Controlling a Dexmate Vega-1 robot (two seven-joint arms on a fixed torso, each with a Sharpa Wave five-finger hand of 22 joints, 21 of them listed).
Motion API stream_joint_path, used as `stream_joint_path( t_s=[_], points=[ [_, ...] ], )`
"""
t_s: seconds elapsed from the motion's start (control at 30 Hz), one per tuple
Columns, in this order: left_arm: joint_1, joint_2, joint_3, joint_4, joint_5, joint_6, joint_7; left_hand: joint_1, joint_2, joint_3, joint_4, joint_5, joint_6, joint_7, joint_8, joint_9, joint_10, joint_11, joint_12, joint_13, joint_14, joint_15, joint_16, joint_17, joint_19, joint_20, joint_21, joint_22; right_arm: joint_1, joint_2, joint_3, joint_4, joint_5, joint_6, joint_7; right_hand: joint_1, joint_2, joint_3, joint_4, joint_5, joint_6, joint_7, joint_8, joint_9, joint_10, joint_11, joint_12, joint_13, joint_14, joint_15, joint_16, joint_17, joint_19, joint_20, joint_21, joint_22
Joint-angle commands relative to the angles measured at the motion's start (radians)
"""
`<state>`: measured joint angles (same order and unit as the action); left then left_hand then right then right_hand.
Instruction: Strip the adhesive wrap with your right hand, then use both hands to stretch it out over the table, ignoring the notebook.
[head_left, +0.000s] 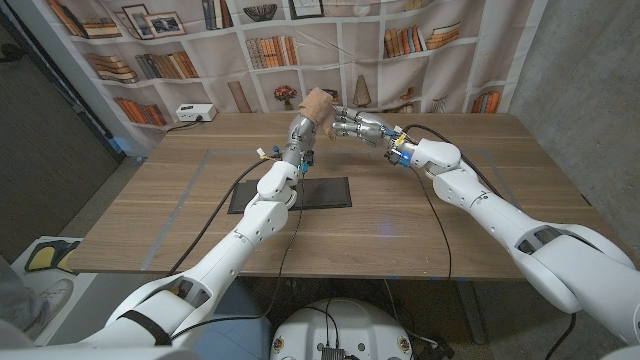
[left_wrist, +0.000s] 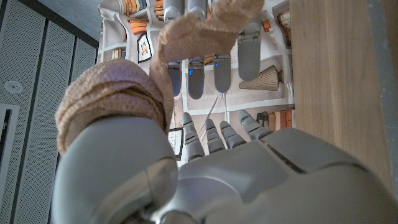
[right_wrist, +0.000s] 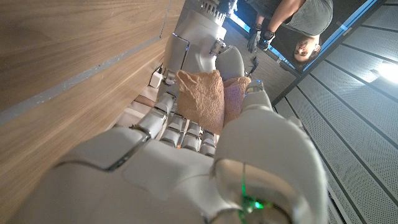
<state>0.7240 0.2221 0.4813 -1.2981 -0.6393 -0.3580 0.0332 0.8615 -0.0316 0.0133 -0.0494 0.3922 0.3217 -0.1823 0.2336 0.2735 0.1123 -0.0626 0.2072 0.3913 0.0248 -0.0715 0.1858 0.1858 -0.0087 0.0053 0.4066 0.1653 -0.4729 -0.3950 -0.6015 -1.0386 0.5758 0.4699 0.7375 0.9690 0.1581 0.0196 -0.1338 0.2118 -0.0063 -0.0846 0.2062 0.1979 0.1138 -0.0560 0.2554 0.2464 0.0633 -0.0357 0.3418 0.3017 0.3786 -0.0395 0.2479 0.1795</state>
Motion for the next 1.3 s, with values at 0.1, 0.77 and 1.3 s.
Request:
stream_joint_path(
  t_s=[0.1, 0.77, 1.3],
  points=[
    [0.002, 0.006, 0.008, -0.006, 0.012, 0.011, 0.005, 0.015, 0.002, -0.012, 0.0, 0.018, 0.008, -0.002, -0.005, 0.0, 0.001, -0.01, 0.005, -0.005, 0.002, -0.002, 0.01, 0.004, 0.009, -0.003, -0.011, 0.004, 0.028, 0.038, 0.005, 0.077, 0.04, 0.017, 0.091, 0.02, 0.003, 0.015, -0.002, -0.006, -0.034, -0.02, -0.006, 0.004, 0.05, 0.005, 0.021, 0.01, 0.025, -0.084, 0.02, 0.02, 0.018, -0.023, 0.005, 0.005],
    [0.004, 0.007, 0.012, -0.016, 0.016, 0.019, 0.008, 0.021, 0.007, -0.018, 0.001, 0.031, 0.009, -0.002, -0.007, -0.002, 0.005, -0.011, 0.007, -0.013, 0.005, -0.002, 0.011, 0.004, 0.013, 0.001, -0.022, 0.004, 0.016, 0.031, 0.017, 0.056, 0.049, -0.005, 0.091, 0.114, 0.01, 0.101, -0.009, -0.016, 0.016, -0.025, 0.014, 0.004, 0.166, -0.07, 0.089, 0.094, 0.302, -0.194, 0.233, 0.178, 0.188, -0.057, 0.108, 0.046],
    [0.013, 0.02, 0.002, -0.015, -0.003, 0.025, -0.009, 0.023, 0.012, -0.023, 0.003, 0.039, 0.016, -0.003, -0.005, -0.003, 0.006, -0.01, 0.008, -0.018, 0.007, -0.001, 0.011, 0.004, 0.016, 0.003, -0.031, 0.004, -0.011, 0.001, 0.016, -0.019, 0.037, -0.045, 0.046, 0.136, -0.026, 0.094, -0.004, -0.022, 0.147, -0.014, 0.033, 0.007, 0.295, -0.066, 0.217, 0.177, 0.492, -0.192, 0.342, 0.302, 0.273, -0.052, 0.228, 0.101]
  ],
)
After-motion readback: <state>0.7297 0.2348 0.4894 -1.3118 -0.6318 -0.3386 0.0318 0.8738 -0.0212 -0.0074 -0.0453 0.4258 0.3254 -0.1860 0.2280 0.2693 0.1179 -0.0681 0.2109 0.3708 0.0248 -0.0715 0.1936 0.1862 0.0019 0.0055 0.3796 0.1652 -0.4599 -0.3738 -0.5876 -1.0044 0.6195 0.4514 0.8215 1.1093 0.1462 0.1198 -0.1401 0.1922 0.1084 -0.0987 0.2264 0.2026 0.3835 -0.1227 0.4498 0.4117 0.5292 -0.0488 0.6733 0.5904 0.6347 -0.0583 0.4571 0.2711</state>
